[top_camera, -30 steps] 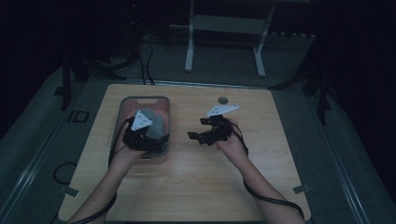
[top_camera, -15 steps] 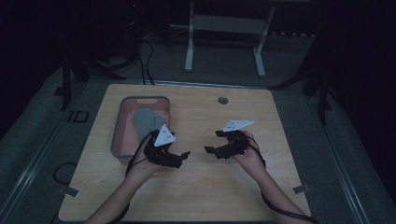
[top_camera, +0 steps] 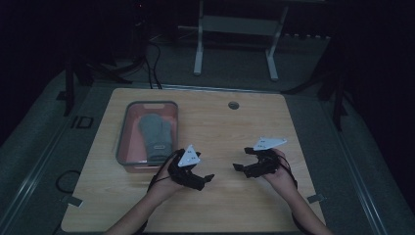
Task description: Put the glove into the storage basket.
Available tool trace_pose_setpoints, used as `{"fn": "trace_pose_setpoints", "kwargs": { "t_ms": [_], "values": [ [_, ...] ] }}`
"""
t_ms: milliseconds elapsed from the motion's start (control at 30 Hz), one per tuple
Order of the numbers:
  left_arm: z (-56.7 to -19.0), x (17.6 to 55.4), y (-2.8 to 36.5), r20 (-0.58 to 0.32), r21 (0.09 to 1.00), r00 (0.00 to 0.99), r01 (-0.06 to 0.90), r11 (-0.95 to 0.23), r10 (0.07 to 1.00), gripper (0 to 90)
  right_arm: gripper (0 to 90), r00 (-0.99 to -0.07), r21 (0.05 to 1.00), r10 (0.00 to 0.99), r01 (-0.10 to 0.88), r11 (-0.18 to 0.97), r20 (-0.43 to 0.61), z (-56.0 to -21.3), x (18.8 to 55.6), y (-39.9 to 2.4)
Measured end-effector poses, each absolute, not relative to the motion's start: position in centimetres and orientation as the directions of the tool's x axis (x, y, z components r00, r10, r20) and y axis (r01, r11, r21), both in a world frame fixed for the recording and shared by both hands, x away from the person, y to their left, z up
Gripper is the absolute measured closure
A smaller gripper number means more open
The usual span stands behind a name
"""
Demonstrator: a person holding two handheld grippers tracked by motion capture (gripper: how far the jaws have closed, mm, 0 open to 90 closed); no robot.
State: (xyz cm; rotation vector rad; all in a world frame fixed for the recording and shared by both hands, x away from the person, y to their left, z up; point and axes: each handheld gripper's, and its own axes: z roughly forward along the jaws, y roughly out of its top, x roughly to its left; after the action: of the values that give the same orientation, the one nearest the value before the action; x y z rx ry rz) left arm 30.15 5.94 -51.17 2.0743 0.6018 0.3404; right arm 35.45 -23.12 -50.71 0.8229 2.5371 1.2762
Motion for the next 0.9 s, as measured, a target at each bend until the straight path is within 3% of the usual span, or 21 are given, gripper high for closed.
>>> {"fn": "trace_pose_setpoints", "kwargs": {
  "t_ms": [533, 900],
  "values": [
    [-54.4, 29.1, 3.4, -0.028, 0.828, 0.876, 0.291, -0.479, 0.482, 11.0, 14.0, -0.795, 0.772, 0.589, 0.463, 0.436, 0.144, -54.5, 33.0, -27.3],
    [-54.9, 28.4, 2.2, -0.024, 0.844, 0.888, 0.264, -0.467, 0.46, 11.0, 13.9, -0.791, 0.811, 0.597, 0.431, 0.396, 0.129, -55.3, 30.9, -29.8]
  ]
}}
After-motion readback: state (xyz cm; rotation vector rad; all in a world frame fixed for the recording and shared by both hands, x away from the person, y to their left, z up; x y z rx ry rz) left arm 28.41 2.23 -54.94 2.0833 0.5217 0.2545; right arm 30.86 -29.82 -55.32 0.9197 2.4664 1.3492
